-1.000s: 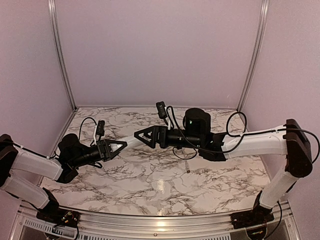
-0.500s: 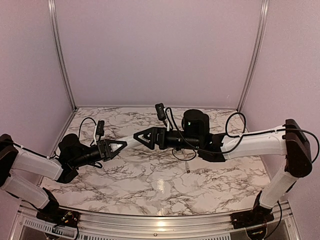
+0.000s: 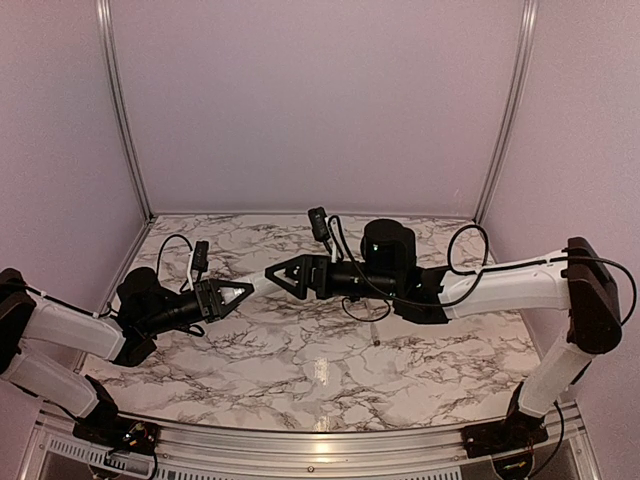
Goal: Unload the batteries from the remote control
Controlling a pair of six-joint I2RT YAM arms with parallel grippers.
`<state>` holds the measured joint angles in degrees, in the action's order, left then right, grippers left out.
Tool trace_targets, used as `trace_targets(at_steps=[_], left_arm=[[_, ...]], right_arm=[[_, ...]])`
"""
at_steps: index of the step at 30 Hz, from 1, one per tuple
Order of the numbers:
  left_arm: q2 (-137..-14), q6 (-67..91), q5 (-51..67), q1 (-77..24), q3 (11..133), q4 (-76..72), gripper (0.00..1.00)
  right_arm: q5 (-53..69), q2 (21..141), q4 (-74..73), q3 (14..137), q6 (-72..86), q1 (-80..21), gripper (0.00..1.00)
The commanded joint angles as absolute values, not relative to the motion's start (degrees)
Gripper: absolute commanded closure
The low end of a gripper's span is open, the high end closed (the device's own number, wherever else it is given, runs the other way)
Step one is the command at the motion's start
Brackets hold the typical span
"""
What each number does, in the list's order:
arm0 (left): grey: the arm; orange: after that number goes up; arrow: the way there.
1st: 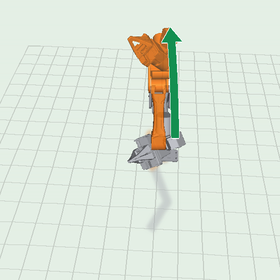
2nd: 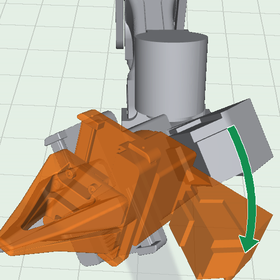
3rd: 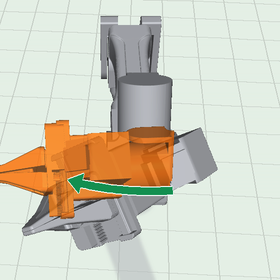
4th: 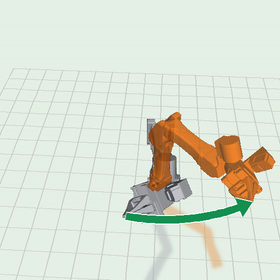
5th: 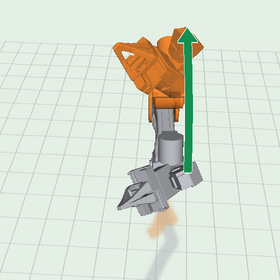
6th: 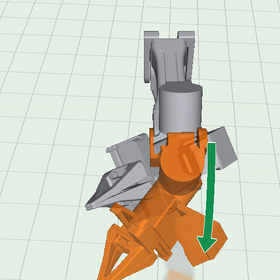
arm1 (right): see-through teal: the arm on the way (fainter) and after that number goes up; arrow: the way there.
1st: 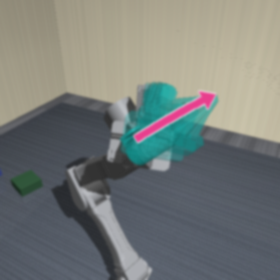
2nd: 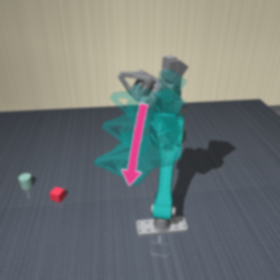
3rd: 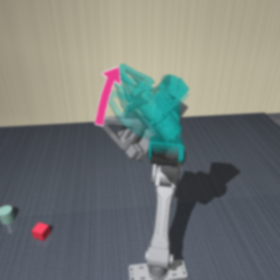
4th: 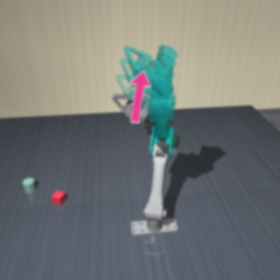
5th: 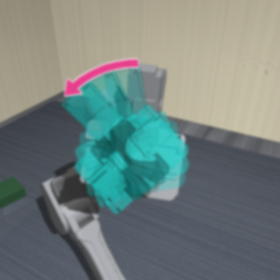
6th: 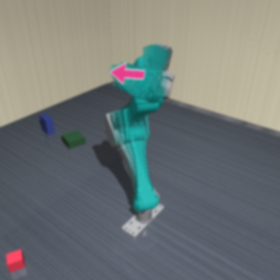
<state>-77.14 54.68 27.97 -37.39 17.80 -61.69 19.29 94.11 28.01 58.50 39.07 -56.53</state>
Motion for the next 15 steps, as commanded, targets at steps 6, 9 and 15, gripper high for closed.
trace_targets(at_steps=[6,9,15], left_arm=[[-75.3,51.7,30.2,-37.6,17.5,-69.0,1.00],[-74.3,51.1,30.6,-37.6,17.0,-69.8,1.00],[-72.3,49.1,30.6,-37.6,16.3,-69.5,1.00]], right_arm=[[24.4,96.2,27.9,61.3,40.5,-57.3,0.08],[26.7,96.1,29.3,61.1,41.4,-57.2,0.08],[30.2,96.2,33.3,60.1,43.1,-57.1,0.08]])
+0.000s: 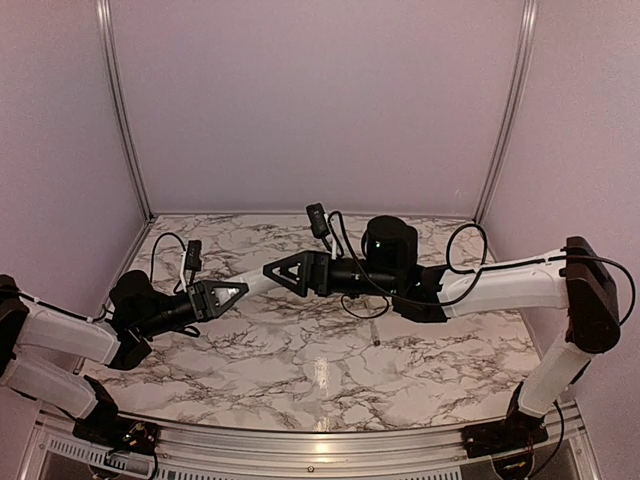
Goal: Unload the batteries from the remote control
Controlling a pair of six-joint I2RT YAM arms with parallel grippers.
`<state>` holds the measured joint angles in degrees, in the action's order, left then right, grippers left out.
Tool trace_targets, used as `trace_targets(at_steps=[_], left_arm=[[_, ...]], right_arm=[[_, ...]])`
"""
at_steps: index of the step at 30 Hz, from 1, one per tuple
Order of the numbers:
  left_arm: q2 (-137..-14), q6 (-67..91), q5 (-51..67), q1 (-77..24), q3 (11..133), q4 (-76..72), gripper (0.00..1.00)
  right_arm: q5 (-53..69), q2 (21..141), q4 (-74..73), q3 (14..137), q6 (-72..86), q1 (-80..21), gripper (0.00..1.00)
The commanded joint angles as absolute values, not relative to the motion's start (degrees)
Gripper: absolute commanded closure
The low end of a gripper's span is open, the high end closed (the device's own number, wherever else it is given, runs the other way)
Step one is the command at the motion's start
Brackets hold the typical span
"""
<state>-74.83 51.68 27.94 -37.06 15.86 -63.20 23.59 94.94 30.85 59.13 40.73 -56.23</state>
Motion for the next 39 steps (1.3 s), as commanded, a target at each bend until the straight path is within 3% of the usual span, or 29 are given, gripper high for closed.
trace_targets(at_steps=[1,13,39], left_arm=[[-72.1,49.0,30.6,-37.6,16.2,-69.5,1.00],[-71.7,48.6,30.5,-37.6,16.1,-69.1,1.00],[-72.3,47.8,26.8,-37.6,17.1,-63.9,1.00]], right_arm=[[31.1,96.4,34.2,60.0,43.6,-56.9,0.08],[37.9,98.6,39.0,60.6,46.6,-56.7,0.08],[39.2,98.3,40.1,60.4,47.3,-57.1,0.07]])
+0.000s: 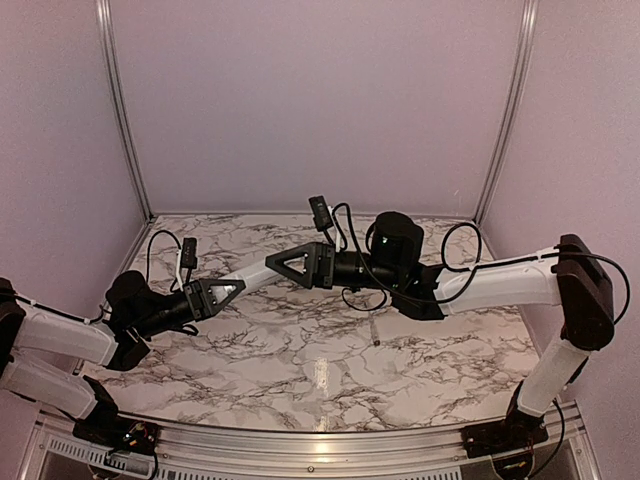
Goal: Unload the batteries from the remote control
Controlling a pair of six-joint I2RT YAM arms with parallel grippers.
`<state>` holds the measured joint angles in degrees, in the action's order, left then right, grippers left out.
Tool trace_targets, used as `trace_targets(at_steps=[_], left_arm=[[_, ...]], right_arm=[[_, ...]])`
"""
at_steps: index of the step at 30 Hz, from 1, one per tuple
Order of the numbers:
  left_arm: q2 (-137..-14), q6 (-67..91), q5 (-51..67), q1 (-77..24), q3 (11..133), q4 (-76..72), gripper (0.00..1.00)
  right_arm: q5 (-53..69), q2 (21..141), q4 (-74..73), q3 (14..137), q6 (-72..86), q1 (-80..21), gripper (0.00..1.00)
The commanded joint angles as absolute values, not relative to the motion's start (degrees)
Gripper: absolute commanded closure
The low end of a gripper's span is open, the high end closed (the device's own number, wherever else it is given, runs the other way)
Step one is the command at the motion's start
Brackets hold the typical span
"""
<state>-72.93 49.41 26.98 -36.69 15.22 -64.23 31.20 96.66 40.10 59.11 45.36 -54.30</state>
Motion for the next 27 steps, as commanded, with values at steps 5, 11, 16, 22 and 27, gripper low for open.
trace_targets(at_steps=[5,11,16,22,27], left_arm=[[-72.7,48.0,26.3,-37.6,17.2,-63.8,1.00],[-72.1,48.1,26.3,-37.5,17.0,-63.7,1.00],[-71.7,48.1,26.2,-37.6,16.8,-63.6,1.00],[-71.6,48.4,25.9,-37.6,16.9,-63.3,1.00],[-70.6,48.6,24.3,-37.6,17.1,-60.5,1.00]], right_arm=[[39.2,98.1,39.9,60.4,47.3,-57.2,0.08],[39.0,98.2,39.8,60.4,47.1,-57.2,0.08],[38.7,98.6,39.5,60.6,46.9,-57.2,0.07],[37.9,98.4,38.1,60.7,45.9,-57.2,0.08],[35.1,97.3,33.7,60.9,42.8,-57.2,0.08]])
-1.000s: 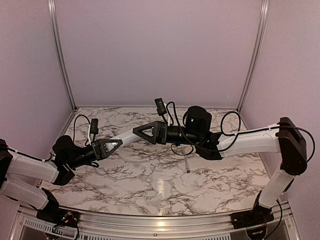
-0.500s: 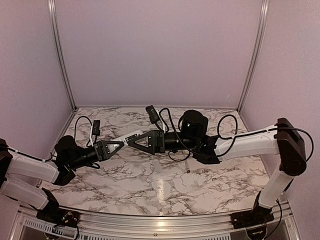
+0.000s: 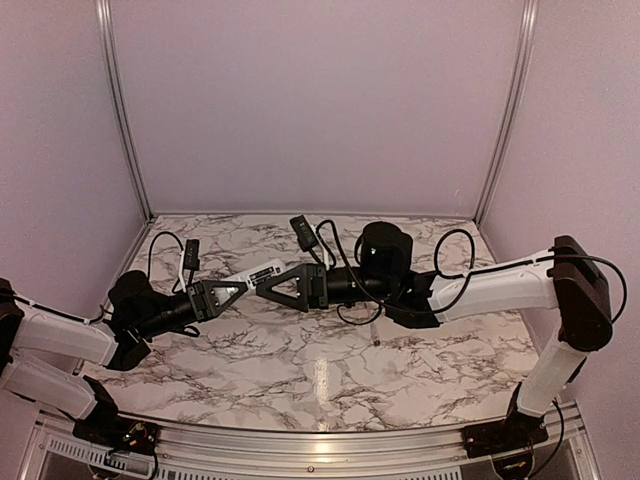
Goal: Unload the batteries from the remote control
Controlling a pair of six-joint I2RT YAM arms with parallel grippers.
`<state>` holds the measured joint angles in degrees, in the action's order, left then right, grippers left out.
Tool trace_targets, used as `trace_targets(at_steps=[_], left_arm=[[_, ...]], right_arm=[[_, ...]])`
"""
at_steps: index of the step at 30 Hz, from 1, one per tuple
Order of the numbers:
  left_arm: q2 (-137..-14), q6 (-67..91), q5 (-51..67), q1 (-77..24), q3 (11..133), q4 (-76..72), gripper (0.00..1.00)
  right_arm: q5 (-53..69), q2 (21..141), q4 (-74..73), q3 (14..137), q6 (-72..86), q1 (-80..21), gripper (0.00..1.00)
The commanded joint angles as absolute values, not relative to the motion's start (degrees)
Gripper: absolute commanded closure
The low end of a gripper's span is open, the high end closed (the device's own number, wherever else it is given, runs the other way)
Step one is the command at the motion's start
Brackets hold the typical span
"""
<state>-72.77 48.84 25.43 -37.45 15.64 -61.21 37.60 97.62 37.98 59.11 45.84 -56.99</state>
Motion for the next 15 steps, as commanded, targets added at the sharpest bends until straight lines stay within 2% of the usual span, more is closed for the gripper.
trace_targets(at_steps=[1,8,15], left_arm=[[-70.2,48.5,23.8,-37.5,17.2,-59.1,1.00],[-67.2,47.1,19.8,-37.6,19.0,-48.0,1.00],[-65.4,46.3,17.0,-37.5,19.3,-43.9,1.00]], right_arm=[[34.0,96.9,32.3,60.9,41.9,-57.2,0.07],[20.9,90.0,19.4,59.4,34.8,-57.3,0.08],[5.0,82.0,9.9,54.2,30.4,-57.3,0.07]])
